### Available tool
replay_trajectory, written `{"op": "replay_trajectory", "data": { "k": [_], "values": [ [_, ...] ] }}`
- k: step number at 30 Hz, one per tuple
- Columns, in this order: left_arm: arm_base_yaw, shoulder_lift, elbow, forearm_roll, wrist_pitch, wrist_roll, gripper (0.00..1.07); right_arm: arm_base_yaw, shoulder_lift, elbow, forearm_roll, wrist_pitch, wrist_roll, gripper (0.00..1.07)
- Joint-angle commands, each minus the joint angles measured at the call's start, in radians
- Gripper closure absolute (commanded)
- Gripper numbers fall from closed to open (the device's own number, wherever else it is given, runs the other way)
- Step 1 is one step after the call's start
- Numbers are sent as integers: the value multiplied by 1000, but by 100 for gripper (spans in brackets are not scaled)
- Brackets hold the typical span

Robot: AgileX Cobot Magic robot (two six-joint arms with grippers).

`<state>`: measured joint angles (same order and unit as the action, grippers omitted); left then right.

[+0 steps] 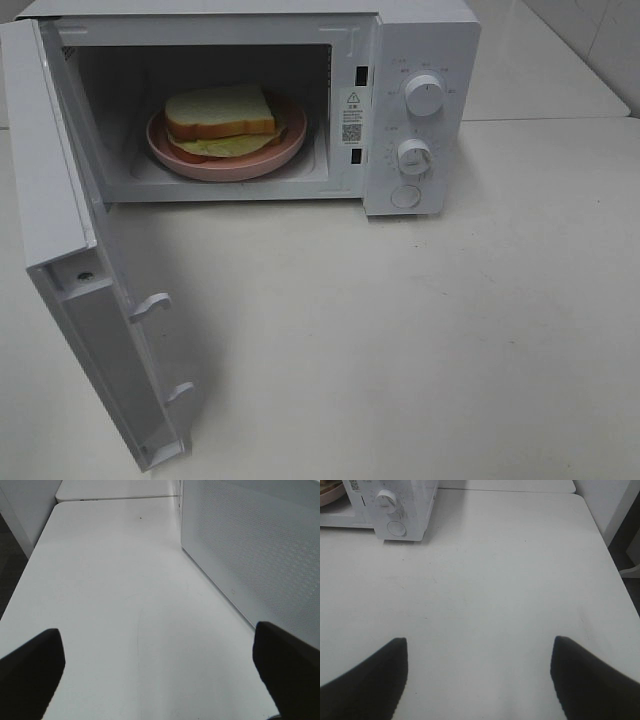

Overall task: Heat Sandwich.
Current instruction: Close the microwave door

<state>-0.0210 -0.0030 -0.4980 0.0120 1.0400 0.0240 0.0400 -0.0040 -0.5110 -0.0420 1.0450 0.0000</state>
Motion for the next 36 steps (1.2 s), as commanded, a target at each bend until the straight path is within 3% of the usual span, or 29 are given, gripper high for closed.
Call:
{"op": "replay_trajectory", "data": {
  "k": [1, 14, 19, 21, 22, 24, 27, 30, 31, 33, 36],
  "values": [
    [-7, -22, 4, -6, -4, -4, 9, -7, -26, 5, 2, -10, 11, 31],
    [-7, 27, -25, 3, -58, 0, 9, -7, -26, 5, 2, -10, 11, 31],
    [-7, 106, -22, 4, -147, 0, 19, -7, -26, 5, 2, -10, 11, 31],
    [-7, 150, -15, 4, -196, 0, 28, -7, -26, 5, 2, -10, 11, 31],
    [-7, 193, -14, 3, -231, 0, 40, -7, -26, 5, 2, -10, 11, 31],
    [-7, 212, -14, 3, -249, 0, 45, -7, -26, 5, 2, -10, 11, 31],
    [-7, 313, -14, 3, -310, -1, 65, -7, -26, 5, 2, -10, 11, 31],
    [-7, 364, -14, 4, -342, -2, 74, -7, -26, 5, 2, -10, 11, 31],
    [-7, 419, -14, 5, -378, -2, 87, -7, -26, 5, 2, -10, 11, 31],
    [-7, 483, -13, 8, -423, -2, 99, -7, -26, 5, 2, -10, 11, 31],
    [-7, 565, 6, 9, -536, -2, 107, -7, -26, 5, 2, -10, 11, 31]
  ]
}}
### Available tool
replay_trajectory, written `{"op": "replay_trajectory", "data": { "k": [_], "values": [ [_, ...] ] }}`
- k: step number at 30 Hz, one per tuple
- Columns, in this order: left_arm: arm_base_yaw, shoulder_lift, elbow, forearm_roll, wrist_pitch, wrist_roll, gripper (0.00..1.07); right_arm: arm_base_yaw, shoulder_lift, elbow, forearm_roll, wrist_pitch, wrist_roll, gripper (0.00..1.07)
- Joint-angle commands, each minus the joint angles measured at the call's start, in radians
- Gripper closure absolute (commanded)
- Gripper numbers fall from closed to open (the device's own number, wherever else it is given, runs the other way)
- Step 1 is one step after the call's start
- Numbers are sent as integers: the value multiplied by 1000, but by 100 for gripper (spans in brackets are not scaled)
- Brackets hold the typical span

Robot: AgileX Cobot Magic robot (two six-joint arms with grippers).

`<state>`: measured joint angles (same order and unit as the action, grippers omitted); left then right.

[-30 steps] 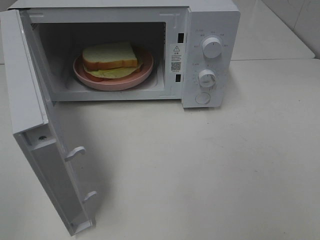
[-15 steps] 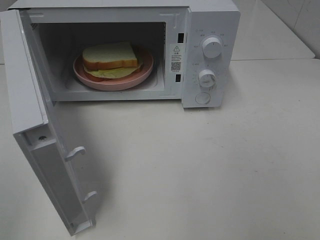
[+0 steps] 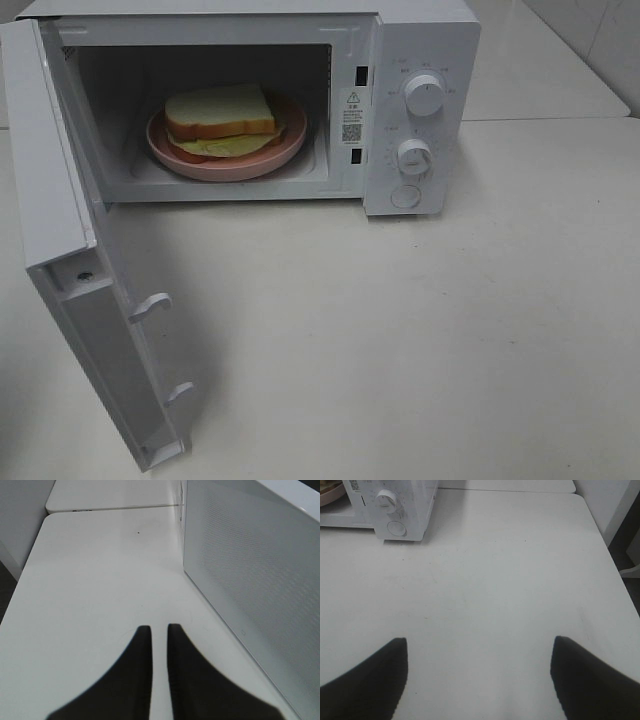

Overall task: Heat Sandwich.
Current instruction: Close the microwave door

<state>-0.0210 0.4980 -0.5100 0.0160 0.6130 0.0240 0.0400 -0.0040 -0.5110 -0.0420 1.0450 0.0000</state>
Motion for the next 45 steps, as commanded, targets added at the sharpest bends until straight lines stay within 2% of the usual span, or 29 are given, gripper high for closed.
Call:
{"op": "replay_trajectory", "data": {
  "k": [1, 2, 4, 6, 7, 9, 12, 13, 17, 21, 22, 24, 26, 28, 29, 30, 31, 34, 35, 36, 39, 45],
  "values": [
    [-7, 84, 28, 5, -149, -2, 107, -7, -26, 5, 2, -10, 11, 31],
    [-7, 84, 28, 5, -149, -2, 107, -7, -26, 5, 2, -10, 11, 31],
    [-7, 156, 77, 4, -325, -2, 107, -7, -26, 5, 2, -10, 11, 31],
    [-7, 200, 112, 4, -439, -2, 107, -7, -26, 5, 2, -10, 11, 31],
    [-7, 200, 112, 4, -439, -2, 107, -7, -26, 5, 2, -10, 11, 31],
    [-7, 267, 151, 4, -584, -2, 107, -7, -26, 5, 2, -10, 11, 31],
    [-7, 313, 172, 4, -675, -2, 107, -7, -26, 5, 2, -10, 11, 31],
    [-7, 366, 194, 4, -782, -2, 107, -7, -26, 5, 2, -10, 11, 31],
    [-7, 462, 214, 4, -925, -4, 107, -7, -26, 5, 2, -10, 11, 31],
    [-7, 616, 220, 9, -1143, -9, 107, -7, -26, 5, 2, -10, 11, 31],
    [-7, 616, 220, 9, -1143, -9, 107, -7, -26, 5, 2, -10, 11, 31],
    [-7, 707, 220, 50, -1256, -12, 107, -7, -26, 5, 2, -10, 11, 31],
    [-7, 729, 220, 75, -1281, -12, 107, -7, -26, 5, 2, -10, 11, 31],
    [-7, 796, 214, 160, -1330, -24, 107, -7, -26, 5, 2, -10, 11, 31],
    [-7, 817, 213, 190, -1346, -35, 107, -7, -26, 5, 2, -10, 11, 31],
    [-7, 853, 212, 233, -1395, -71, 107, -7, -26, 5, 2, -10, 11, 31],
    [-7, 853, 212, 233, -1395, -71, 107, -7, -26, 5, 2, -10, 11, 31],
    [-7, 895, 206, 296, -1451, -137, 107, -7, -26, 5, 2, -10, 11, 31],
    [-7, 916, 198, 364, -1484, -164, 107, -7, -26, 5, 2, -10, 11, 31],
    [-7, 916, 198, 364, -1484, -164, 107, -7, -26, 5, 2, -10, 11, 31],
    [-13, 945, 179, 459, -1524, -195, 107, -7, -26, 5, 2, -10, 11, 31],
    [-96, 973, 154, 469, -1523, -186, 107, -7, -26, 5, 2, -10, 11, 31]
  ]
}}
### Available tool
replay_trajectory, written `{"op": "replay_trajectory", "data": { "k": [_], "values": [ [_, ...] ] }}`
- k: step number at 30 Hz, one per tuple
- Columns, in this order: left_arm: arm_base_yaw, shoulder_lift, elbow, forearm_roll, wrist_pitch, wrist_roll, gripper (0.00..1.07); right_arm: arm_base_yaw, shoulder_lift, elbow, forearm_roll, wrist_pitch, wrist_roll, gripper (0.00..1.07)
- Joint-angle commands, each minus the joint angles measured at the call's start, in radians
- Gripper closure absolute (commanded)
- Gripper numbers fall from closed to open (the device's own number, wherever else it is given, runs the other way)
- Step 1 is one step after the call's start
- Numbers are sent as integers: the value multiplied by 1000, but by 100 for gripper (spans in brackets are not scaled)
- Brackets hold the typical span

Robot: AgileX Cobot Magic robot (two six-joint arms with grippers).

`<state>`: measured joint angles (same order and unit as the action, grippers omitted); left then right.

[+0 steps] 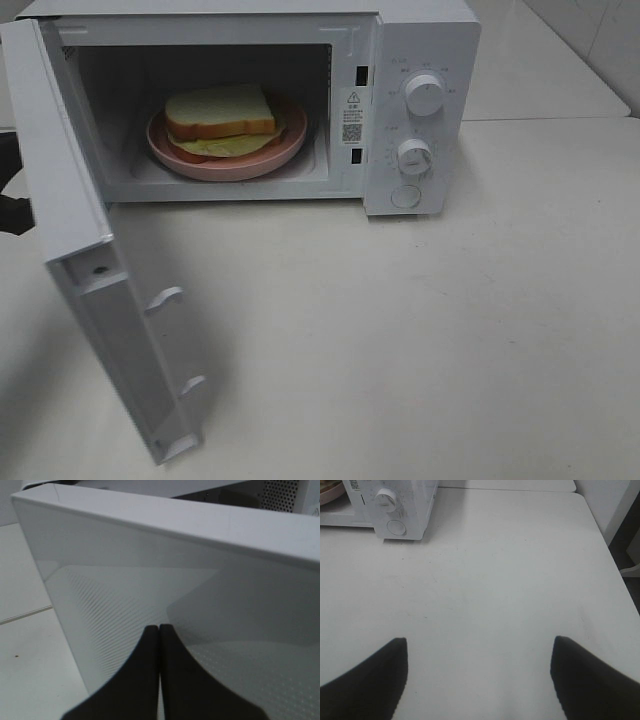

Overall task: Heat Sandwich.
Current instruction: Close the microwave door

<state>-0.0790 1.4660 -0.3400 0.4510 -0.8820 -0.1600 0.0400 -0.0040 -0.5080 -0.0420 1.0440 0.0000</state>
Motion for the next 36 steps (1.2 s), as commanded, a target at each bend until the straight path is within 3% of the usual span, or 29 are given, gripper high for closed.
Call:
{"op": "replay_trajectory", "data": {
  "k": [1, 9, 12, 17, 28, 36],
  "values": [
    [-79, 15, -25, 21, -29, 8, 107, -7, -26, 2, 2, -9, 11, 31],
    [-222, 80, -65, -165, -33, 27, 107, -7, -26, 2, 2, -9, 11, 31],
    [-294, 107, -96, -264, -31, 60, 107, -7, -26, 2, 2, -9, 11, 31],
    [-370, 153, -140, -344, -29, 79, 107, -7, -26, 2, 2, -9, 11, 31],
    [-486, 258, -254, -417, -29, 80, 107, -7, -26, 2, 2, -9, 11, 31],
    [-547, 335, -398, -445, 28, 98, 107, -7, -26, 2, 2, -9, 11, 31]
  ]
}}
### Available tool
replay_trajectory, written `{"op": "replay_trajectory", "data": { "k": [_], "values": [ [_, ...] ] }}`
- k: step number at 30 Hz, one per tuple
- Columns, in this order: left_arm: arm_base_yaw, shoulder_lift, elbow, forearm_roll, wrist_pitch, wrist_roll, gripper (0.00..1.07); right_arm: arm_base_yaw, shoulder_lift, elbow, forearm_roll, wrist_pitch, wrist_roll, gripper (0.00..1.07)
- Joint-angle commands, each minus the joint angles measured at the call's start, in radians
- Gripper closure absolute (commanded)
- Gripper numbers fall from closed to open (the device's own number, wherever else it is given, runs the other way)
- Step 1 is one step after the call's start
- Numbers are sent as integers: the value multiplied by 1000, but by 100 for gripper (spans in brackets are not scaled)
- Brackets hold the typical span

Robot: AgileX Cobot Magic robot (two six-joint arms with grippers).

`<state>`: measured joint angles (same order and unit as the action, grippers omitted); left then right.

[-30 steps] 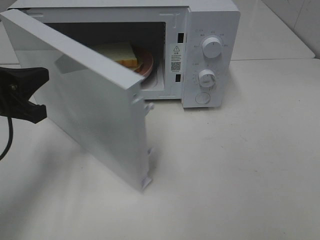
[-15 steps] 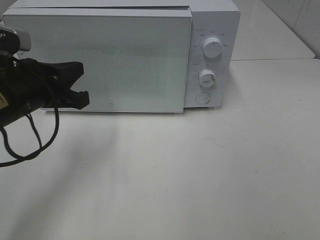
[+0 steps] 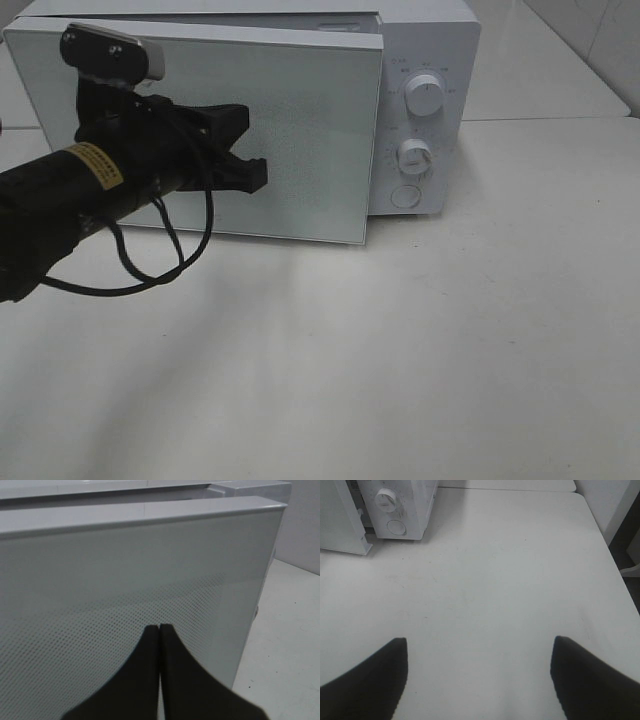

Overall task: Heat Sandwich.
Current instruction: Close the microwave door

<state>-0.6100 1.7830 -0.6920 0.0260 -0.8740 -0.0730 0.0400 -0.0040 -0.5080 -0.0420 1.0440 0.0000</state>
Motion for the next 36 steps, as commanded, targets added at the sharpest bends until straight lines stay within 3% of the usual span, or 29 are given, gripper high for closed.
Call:
{"op": "replay_trajectory", "data": {
  "k": [1, 17, 26, 33, 36],
  "values": [
    [-16, 18, -46, -20, 20, 11, 107, -7, -26, 2, 2, -9, 11, 31],
    [-34, 145, -291, -44, 72, 10, 107, -7, -26, 2, 2, -9, 11, 31],
    [-41, 204, -384, -90, 112, 11, 107, -7, -26, 2, 2, -9, 11, 31],
    [-41, 253, -469, -110, 144, 73, 107, -7, -26, 2, 2, -9, 11, 31],
    [-39, 280, -507, -139, 150, 73, 107, -7, -26, 2, 2, -9, 11, 31]
  ]
}}
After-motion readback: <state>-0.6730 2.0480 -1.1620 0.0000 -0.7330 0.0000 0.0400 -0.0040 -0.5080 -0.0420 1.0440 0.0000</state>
